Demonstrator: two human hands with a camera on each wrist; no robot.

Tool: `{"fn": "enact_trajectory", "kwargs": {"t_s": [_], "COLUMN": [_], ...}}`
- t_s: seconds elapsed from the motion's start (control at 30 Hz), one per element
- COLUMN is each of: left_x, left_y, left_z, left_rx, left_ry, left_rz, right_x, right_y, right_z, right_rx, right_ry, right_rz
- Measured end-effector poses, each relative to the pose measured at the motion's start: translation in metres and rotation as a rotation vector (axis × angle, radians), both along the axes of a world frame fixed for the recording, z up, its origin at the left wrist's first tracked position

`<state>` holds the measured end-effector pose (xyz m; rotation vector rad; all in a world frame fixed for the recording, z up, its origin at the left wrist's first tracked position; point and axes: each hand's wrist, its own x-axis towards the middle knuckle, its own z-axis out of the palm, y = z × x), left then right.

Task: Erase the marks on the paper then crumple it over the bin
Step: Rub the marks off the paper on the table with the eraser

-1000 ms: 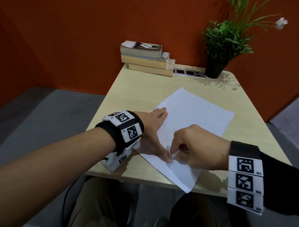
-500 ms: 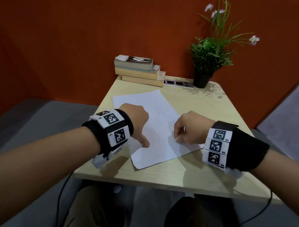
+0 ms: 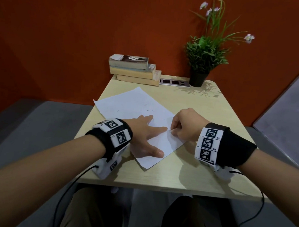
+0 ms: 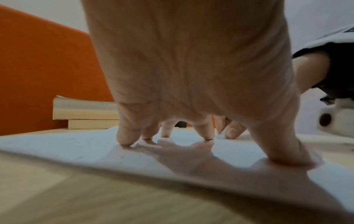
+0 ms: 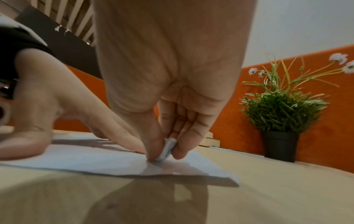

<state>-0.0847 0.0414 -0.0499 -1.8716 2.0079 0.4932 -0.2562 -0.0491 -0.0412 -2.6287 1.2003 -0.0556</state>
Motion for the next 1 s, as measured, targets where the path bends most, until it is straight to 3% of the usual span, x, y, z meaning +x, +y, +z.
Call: {"fn": "enact_trajectory", "kwargs": {"t_s": [0.3,0.6,0.83,1.0], "left_x": [-0.004,-0.005,-0.005,-0.002], "left_y": [0.001,0.000,0.002,-0.002], "left_z": [0.005,0.008,0.008,0.002], "left_rx": [0.012,0.024,0.017,0.013], "left_ry": [0.000,0.003,0.021,0.030], "left_rz": [0.027,0.036,0.046,0.044], "right_x": [-0.027,0.003,-0.022,-0.007], "right_y": [0.036,-0.002,0.039,0.018], "right_z": [-0.005,-0.001,-0.001,0.004], "right_rx": [0.117,-0.004,0.108,0.055], "right_ry": [-0.048,-0.030,-0.013,0.015], "right_rz": [0.140,0.028,0.168,0.127]}}
